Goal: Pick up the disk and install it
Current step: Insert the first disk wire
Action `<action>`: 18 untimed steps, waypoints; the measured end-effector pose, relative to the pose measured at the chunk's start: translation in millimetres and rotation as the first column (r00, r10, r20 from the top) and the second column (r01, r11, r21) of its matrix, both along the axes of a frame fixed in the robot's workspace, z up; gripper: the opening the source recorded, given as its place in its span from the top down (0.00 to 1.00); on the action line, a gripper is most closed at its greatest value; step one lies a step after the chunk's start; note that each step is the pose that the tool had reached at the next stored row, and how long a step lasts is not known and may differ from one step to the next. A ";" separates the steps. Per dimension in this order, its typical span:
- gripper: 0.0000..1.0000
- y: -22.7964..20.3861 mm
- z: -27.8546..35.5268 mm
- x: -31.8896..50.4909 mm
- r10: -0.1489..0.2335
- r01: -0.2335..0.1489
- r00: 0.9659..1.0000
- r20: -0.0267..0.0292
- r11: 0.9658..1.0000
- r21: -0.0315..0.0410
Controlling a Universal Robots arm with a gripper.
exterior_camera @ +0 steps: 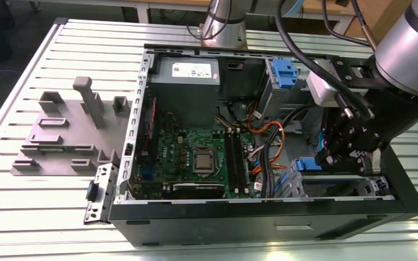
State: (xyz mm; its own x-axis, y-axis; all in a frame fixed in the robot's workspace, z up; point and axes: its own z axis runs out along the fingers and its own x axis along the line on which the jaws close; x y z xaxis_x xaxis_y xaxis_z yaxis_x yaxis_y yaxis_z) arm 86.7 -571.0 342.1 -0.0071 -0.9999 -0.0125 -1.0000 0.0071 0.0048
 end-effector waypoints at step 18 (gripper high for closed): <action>0.89 0.1 9.2 12.3 0.000 0.000 1.000 -0.002 1.000 0.000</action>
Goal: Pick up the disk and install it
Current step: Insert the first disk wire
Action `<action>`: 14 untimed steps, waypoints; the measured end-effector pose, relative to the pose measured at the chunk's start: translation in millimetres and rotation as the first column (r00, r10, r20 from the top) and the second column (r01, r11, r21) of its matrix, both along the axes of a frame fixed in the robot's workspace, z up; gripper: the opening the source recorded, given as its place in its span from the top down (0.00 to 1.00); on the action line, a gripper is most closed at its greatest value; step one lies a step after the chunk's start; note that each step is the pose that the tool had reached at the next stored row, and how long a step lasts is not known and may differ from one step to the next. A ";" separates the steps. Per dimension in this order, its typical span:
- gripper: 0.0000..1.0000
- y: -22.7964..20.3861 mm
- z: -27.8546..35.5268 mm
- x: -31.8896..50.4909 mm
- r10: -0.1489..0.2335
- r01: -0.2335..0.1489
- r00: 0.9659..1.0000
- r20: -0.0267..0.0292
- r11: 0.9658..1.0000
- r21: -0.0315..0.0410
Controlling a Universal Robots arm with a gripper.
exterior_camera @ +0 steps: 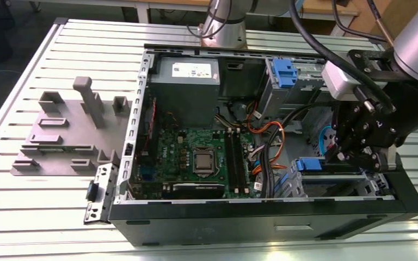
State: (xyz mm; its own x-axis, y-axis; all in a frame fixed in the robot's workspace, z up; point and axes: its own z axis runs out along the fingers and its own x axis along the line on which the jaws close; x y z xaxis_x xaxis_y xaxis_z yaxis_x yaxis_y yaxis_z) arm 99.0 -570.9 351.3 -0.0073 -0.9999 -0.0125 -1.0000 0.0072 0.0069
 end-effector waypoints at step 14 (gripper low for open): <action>0.89 0.3 -0.7 26.5 0.000 0.000 1.000 -0.009 1.000 0.000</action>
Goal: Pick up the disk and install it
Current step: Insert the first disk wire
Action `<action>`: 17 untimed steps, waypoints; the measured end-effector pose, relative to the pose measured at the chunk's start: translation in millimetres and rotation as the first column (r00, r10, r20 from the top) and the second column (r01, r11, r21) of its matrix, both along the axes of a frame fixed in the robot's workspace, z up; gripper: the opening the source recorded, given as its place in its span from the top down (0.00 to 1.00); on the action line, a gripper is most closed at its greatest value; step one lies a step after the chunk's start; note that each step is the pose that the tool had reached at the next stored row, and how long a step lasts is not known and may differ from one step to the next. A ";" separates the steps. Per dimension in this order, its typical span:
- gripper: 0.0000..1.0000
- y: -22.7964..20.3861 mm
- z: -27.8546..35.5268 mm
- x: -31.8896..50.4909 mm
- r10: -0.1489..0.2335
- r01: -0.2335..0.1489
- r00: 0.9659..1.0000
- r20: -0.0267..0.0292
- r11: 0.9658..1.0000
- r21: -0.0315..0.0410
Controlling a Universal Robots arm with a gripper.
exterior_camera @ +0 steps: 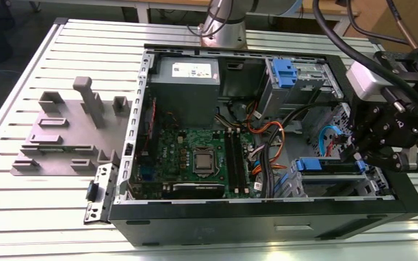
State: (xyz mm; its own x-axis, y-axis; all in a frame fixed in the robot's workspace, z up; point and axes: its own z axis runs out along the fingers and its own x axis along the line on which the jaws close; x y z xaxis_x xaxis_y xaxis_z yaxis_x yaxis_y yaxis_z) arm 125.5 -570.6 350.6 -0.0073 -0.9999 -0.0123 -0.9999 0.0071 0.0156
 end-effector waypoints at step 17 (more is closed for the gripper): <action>0.89 -0.1 -0.1 4.0 0.000 0.000 1.000 -0.002 1.000 0.000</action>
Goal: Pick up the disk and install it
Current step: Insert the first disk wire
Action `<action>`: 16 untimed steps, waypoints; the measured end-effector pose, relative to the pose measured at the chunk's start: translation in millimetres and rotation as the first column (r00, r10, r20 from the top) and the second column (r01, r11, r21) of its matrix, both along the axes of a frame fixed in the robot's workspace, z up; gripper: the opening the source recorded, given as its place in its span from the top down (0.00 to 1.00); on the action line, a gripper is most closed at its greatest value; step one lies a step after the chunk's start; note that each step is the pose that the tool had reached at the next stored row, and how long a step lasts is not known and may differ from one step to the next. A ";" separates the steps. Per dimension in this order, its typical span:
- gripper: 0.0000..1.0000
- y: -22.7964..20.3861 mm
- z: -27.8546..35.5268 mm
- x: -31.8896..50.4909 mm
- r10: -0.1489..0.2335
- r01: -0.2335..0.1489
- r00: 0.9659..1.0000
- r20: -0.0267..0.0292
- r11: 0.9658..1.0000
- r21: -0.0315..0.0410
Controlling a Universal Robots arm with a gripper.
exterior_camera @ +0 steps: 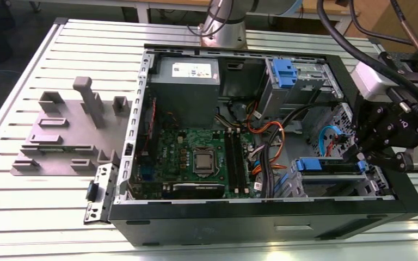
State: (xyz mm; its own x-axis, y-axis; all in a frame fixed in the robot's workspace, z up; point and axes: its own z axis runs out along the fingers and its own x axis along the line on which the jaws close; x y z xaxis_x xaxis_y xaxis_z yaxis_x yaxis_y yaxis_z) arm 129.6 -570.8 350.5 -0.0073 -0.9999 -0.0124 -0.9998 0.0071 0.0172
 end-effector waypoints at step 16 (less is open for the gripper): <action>0.89 7.4 7.1 9.7 0.000 0.000 1.000 -0.005 1.000 -0.001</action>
State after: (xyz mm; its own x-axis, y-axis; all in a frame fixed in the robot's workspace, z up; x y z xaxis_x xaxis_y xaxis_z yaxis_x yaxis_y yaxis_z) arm 139.3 -563.3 357.6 -0.0074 -0.9999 -0.0114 -0.9997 0.0072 0.0225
